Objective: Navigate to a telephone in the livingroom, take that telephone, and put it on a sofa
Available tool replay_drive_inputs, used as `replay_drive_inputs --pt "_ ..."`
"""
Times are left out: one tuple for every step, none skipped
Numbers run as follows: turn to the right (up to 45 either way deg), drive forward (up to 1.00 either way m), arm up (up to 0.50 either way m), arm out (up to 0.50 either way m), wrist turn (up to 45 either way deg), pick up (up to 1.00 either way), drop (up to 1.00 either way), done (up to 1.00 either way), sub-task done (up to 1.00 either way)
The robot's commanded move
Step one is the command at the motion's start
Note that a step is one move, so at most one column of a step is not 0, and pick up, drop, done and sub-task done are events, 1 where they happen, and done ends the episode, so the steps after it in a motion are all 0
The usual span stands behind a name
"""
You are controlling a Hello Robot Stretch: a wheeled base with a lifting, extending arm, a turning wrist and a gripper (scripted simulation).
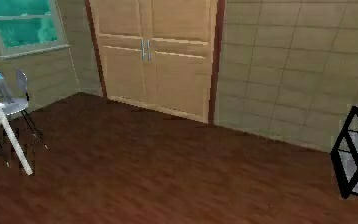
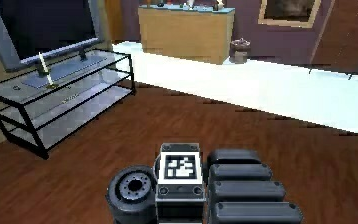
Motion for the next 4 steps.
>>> replay_drive_inputs --pt "45.0 0.00 0.00 0.00 0.0 0.00 0.00 0.00 0.00" --pt "15.0 0.00 0.00 0.00 0.0 0.00 0.00 0.00 0.00" --pt "45.0 0.00 0.00 0.00 0.0 0.00 0.00 0.00 0.00" --pt "45.0 0.00 0.00 0.00 0.0 0.00 0.00 0.00 0.00"
